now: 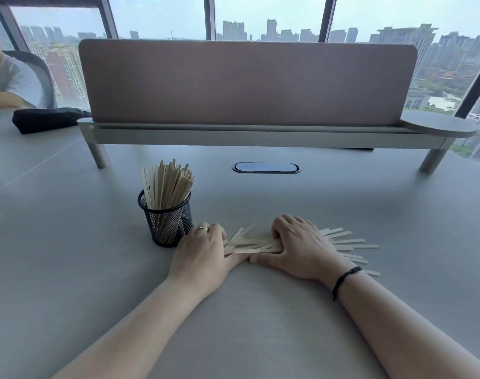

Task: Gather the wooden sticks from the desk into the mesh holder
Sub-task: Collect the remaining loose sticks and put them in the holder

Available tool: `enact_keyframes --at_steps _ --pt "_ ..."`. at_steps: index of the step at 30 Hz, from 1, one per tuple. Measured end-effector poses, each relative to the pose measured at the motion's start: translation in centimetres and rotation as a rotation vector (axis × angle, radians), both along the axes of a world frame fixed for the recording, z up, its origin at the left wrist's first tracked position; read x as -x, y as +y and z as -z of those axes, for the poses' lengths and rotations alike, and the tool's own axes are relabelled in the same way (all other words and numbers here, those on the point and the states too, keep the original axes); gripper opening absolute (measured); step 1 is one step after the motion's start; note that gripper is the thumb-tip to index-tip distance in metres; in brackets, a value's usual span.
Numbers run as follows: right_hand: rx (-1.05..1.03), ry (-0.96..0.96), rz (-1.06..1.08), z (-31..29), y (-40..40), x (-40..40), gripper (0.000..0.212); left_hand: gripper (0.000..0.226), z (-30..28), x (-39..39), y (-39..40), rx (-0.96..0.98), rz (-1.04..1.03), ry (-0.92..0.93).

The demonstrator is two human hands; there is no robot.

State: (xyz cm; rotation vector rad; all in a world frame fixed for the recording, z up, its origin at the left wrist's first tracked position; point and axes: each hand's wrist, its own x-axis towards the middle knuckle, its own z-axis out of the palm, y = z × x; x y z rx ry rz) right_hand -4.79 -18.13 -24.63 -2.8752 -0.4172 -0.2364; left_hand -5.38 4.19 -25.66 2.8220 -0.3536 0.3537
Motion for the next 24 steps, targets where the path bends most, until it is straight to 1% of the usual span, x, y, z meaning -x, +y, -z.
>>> enact_keyframes --at_steps 2,4,9,13,16,19,22,24 --pt "-0.009 -0.004 0.0 -0.2 0.0 0.0 0.071 0.073 -0.3 0.2 -0.2 -0.018 -0.03 -0.006" --pt "-0.012 -0.012 0.006 -0.3 0.1 0.1 0.071 0.078 -0.6 0.6 -0.3 -0.079 -0.075 -0.014" --pt "-0.003 -0.031 0.028 -0.3 0.1 0.1 0.069 0.076 -1.5 1.7 -1.2 -0.319 -0.186 -0.042" --pt "-0.008 -0.043 0.046 -0.2 0.1 0.1 0.071 0.079 -1.9 1.9 -1.4 -0.423 -0.254 -0.047" --pt "-0.011 -0.048 0.046 -0.1 0.1 0.0 0.071 0.071 -1.9 1.9 -1.7 -0.462 -0.251 -0.024" --pt "-0.018 -0.05 0.051 -0.1 0.1 -0.1 0.07 0.06 -1.6 1.6 -1.5 -0.447 -0.239 -0.001" --pt "-0.022 -0.04 0.057 0.0 0.1 0.0 0.066 0.052 -1.2 1.3 -1.5 -0.477 -0.231 -0.02" --pt "-0.017 -0.047 0.063 -0.1 0.1 0.0 0.066 0.046 -1.2 1.4 -1.7 -0.456 -0.224 -0.033"
